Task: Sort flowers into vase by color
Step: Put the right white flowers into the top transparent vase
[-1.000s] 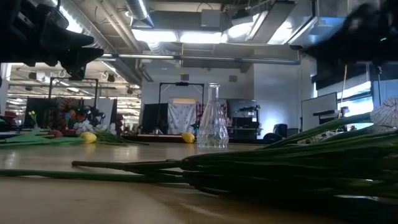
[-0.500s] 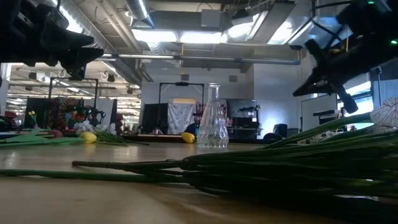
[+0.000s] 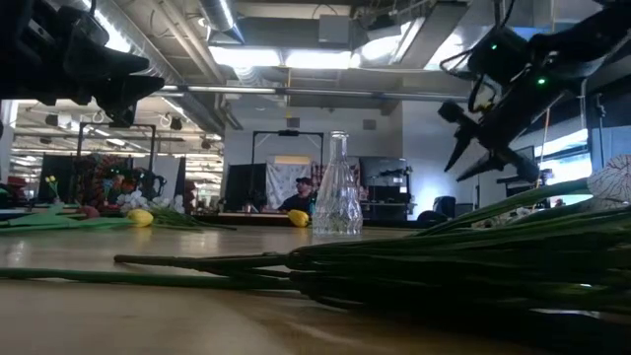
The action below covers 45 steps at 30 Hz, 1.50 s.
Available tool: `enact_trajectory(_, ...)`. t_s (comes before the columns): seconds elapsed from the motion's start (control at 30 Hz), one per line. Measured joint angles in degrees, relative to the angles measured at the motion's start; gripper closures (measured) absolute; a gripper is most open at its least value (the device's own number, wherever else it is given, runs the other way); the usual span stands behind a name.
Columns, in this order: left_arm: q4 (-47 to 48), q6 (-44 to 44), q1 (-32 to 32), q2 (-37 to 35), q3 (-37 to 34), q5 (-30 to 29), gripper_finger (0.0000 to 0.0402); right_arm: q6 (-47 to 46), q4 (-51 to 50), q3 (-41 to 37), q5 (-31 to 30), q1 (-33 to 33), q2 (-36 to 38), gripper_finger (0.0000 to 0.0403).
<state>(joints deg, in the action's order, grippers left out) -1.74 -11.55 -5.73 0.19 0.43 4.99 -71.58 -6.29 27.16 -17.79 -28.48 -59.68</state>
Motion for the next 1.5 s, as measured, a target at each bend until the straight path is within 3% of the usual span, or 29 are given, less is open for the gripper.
enact_trajectory(0.1, 0.0, 0.0, 0.0, 0.0, 0.0, 0.0, 0.0233, 2.1, -4.7, 2.5, 0.8, -4.4, -0.6, 0.0206)
enact_trajectory(0.2, 0.0, 0.0, 0.0, 0.0, 0.0, 0.0, 0.0233, 1.8, -15.1, 5.7, -1.5, -7.8, -2.7, 0.0176)
enact_trajectory(0.3, -1.1, -0.1, 0.0, 0.0, 0.0, -0.9, 0.0233, 1.8, -22.7, 8.6, -3.2, -10.1, -5.2, 0.017)
enact_trajectory(0.4, -4.3, -1.6, 0.0, 0.0, 0.0, -1.5, 0.0233, 1.5, -22.1, 8.9, -4.4, -11.4, -8.5, 0.0169)
enact_trajectory(0.63, -24.4, -21.2, 0.0, 0.0, 0.0, -1.6, 0.0233, 0.0, -19.0, 8.9, -3.2, -16.7, -19.5, 0.017)
enact_trajectory(0.87, -36.1, -28.1, 0.1, 0.0, 0.0, 5.3, 0.0233, -1.9, -16.3, 8.8, -3.7, -17.1, -24.6, 0.0203)
enact_trajectory(1.0, -36.5, -37.6, 0.0, 0.0, 0.3, 1.8, 0.0233, -3.1, -16.6, 8.9, -4.8, -17.0, -26.4, 0.0236)
enact_trajectory(1.1, -36.2, -39.0, 0.0, 0.8, 1.0, -0.4, 0.0233, -3.2, -16.8, 8.9, -6.0, -16.2, -26.6, 0.0276)
enact_trajectory(1.3, -21.5, -37.6, 0.0, 4.3, 7.5, -2.6, 0.0233, -1.2, -17.9, 13.0, -9.6, -12.0, -26.0, 0.0384)
enact_trajectory(1.5, -8.5, -25.1, 0.0, 10.5, 17.4, -2.1, 0.0233, 10.9, -17.7, 24.2, -15.8, -2.4, -25.2, 0.0382)
